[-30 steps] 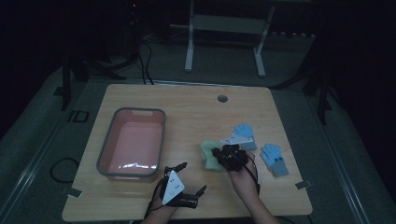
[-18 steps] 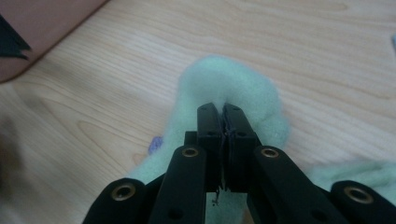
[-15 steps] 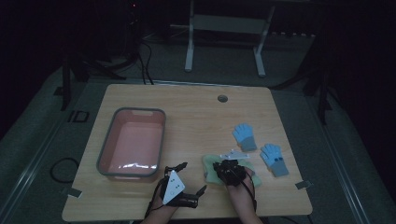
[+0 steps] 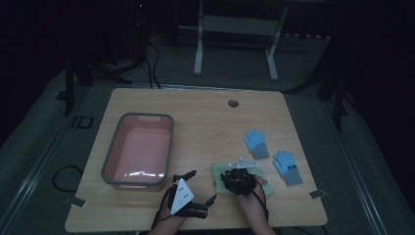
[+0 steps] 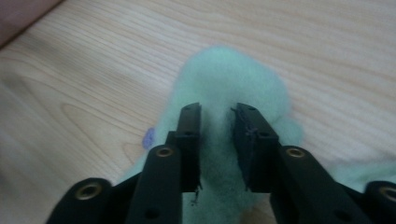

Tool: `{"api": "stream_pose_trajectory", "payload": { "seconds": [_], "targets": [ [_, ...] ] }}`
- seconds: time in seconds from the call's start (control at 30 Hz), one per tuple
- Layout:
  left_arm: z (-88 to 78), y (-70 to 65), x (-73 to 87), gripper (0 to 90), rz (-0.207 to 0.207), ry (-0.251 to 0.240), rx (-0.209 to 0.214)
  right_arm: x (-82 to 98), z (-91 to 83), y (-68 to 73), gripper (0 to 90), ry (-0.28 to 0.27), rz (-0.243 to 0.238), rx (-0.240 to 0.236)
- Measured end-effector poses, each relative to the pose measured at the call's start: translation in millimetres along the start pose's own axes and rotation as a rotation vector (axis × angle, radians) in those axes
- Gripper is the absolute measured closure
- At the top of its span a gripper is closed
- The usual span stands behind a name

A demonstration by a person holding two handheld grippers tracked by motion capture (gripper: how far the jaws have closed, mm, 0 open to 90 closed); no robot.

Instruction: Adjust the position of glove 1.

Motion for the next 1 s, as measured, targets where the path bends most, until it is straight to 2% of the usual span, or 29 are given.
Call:
{"api": "stream_pose_trajectory", "payload": {
  "seconds": [0.03, 0.07, 0.13, 0.2, 0.43, 0.57, 0.63, 0.73, 0.87, 1.0],
  "targets": [
    [0.0, 0.0, 0.0, 1.3, 0.0, -0.001, 0.001, -1.6, -1.5, -0.5, 69.6, -0.006, -0.008, -0.013],
    [0.0, 0.1, 0.0, 1.3, 0.0, -0.001, 0.001, -4.5, -3.4, -1.7, 66.2, 0.009, -0.042, -0.034],
    [0.2, 0.1, 0.0, 1.3, 0.0, 0.0, 0.001, -7.9, -4.8, -3.3, 64.2, 0.009, -0.082, -0.052],
    [0.0, 0.1, 0.0, 1.3, 0.0, -0.001, 0.0, -11.7, -7.2, -7.2, 63.3, -0.006, -0.115, -0.044],
    [-0.4, 0.6, 0.1, 1.3, -0.002, -0.003, 0.002, -24.6, -20.7, -27.2, 59.8, -0.062, -0.193, -0.064],
    [-0.5, 0.8, 0.1, 1.3, -0.005, -0.006, 0.004, -24.0, -27.0, -42.0, 58.9, -0.067, -0.241, -0.09],
    [-0.6, 0.9, 0.1, 1.3, -0.005, -0.006, 0.004, -22.9, -28.3, -46.2, 59.1, -0.065, -0.245, -0.088],
    [-0.8, 0.8, 0.1, 1.3, -0.006, -0.008, 0.001, -13.8, -31.8, -63.5, 60.4, -0.048, -0.315, -0.093],
    [-0.8, 1.1, 0.1, 1.3, -0.008, -0.01, 0.001, -2.8, -34.8, -78.9, 62.5, -0.031, -0.321, -0.094],
    [-0.9, 1.2, 0.1, 1.3, -0.01, -0.008, 0.0, 9.7, -37.0, -92.8, 63.6, -0.007, -0.283, -0.084]
  ]
}}
Point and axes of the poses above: each handheld gripper's, and its own axes: z roughly forward along the jaws, x roughly out of its underside, y roughly to its left, the point moved 3 cm from there along z, roughly forward along the jaws, and after that the axes turned 15 degrees about x, right-handed, at the moved point
